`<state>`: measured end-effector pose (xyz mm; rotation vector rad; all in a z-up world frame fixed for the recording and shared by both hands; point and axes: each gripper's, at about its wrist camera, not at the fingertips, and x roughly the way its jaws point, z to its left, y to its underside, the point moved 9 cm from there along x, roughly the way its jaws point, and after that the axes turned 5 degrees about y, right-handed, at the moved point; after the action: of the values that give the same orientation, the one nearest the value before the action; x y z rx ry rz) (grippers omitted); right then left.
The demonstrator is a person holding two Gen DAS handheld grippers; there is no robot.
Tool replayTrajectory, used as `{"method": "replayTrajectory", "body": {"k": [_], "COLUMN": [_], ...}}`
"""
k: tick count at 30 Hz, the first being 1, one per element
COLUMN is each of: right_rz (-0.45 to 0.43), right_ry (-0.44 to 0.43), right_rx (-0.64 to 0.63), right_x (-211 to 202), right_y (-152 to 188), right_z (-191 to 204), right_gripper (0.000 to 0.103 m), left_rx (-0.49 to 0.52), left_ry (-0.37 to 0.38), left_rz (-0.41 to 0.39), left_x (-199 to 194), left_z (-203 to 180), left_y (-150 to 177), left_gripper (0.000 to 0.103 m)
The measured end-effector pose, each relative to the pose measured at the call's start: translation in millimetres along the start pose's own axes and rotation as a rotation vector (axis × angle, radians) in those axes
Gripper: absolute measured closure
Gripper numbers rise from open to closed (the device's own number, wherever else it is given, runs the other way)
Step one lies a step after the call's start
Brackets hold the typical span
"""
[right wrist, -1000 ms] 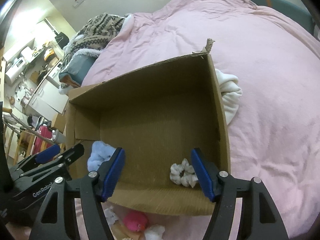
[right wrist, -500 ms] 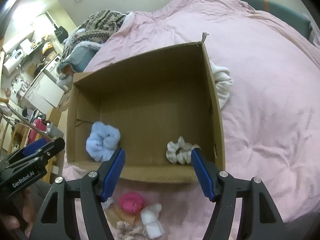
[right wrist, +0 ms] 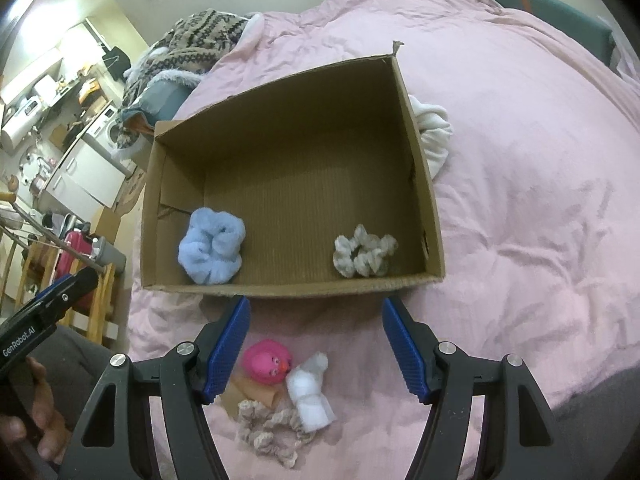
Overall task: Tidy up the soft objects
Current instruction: 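Open both tools to drop the items and lift away from the box, then grasp the white rolled sock with the right tool while the left tool grasps the plastic bag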
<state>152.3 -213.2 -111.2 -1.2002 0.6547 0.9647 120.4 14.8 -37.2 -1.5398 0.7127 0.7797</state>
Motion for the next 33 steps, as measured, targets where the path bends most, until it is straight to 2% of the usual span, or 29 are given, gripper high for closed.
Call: {"method": "replayTrajectory", "body": {"k": [14,18,21,24,27,33], "right_rz": [0.026,0.037,0.087,0.104,0.143,0.298], "right_ry": [0.008,-0.025,-0.077,-0.048,-0.025,0.002], "right_rx": [-0.019,0.044,0.122,0.137,0.129,0.077], "right_x": [-9,-6,4,11,21,57], "right_y": [29,34,39,41,46,70], "right_z": [7,1,-4,-9,-10,-1], "right_gripper": [0.031,0.031,0.031,0.031,0.031,0.032], "left_rx": [-0.066,-0.128,-0.192,-0.240,-0.229,-0.189], "left_ry": [0.054,0.066,0.075,0.077,0.062,0.064], "left_rz": [0.060,0.068,0.090,0.112,0.146,0.197], "left_x": [10,12,17,25,35,46], "left_z": [29,43,53,57,53,40], "left_y": [34,38,44,48,52,62], "left_gripper": [0.035,0.035,0.035,0.035,0.035,0.035]}}
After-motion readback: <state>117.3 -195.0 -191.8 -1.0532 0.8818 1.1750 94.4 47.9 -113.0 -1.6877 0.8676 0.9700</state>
